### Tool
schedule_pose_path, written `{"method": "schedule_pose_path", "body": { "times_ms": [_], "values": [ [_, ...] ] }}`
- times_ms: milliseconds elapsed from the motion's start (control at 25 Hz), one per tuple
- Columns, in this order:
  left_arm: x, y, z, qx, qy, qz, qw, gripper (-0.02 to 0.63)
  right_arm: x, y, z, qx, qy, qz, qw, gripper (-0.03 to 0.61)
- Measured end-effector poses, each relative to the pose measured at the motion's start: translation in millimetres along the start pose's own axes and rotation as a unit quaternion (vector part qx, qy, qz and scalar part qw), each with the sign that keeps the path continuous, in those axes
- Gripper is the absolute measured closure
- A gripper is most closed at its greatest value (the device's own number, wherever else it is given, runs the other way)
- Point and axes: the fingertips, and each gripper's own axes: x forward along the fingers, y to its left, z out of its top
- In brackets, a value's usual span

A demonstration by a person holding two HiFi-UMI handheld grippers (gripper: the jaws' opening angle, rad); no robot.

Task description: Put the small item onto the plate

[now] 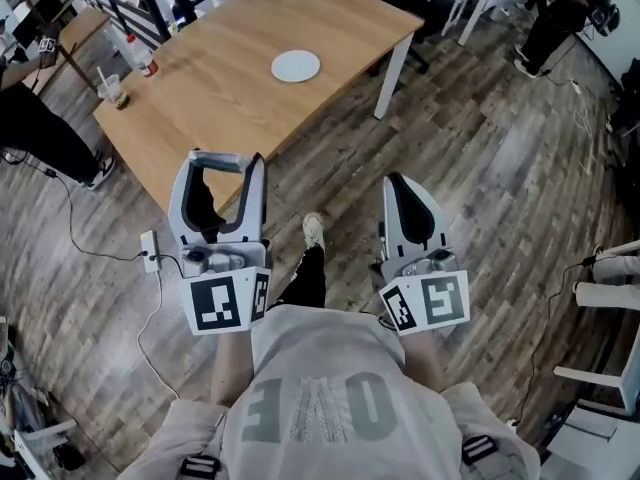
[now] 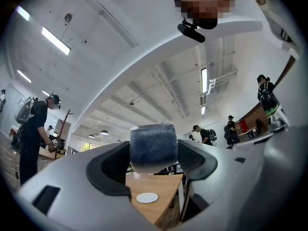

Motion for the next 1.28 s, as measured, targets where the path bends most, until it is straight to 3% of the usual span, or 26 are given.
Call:
{"method": "schedule_pose_path", "body": {
  "times_ms": [320, 640, 960, 1280],
  "values": [
    [164.7, 24.7, -41.1, -0.016, -0.013, -0.016, 0.9997, 0.305, 152.4, -67.4, 1.5, -0.02, 0.003, 0.0, 1.0, 0.56],
    [296.0, 70.4, -83.2, -0.026, -0.01, -0.009, 0.9996, 0.304, 308.5, -100.9, 3.5, -0.037, 0.012, 0.044, 0.998, 0.56],
    [361.4, 97.9, -109.2, -0.031, 0.006, 0.012, 0.9994, 0.304, 389.7, -109.1, -23.4, -0.017, 0.053, 0.09, 0.994, 0.56],
    [404.7, 83.2, -128.7, -0.008, 0.025, 0.032, 0.9991, 0.304, 428.7, -135.4, -30.7, -0.025, 0.054, 0.132, 0.989, 0.56]
  ]
}}
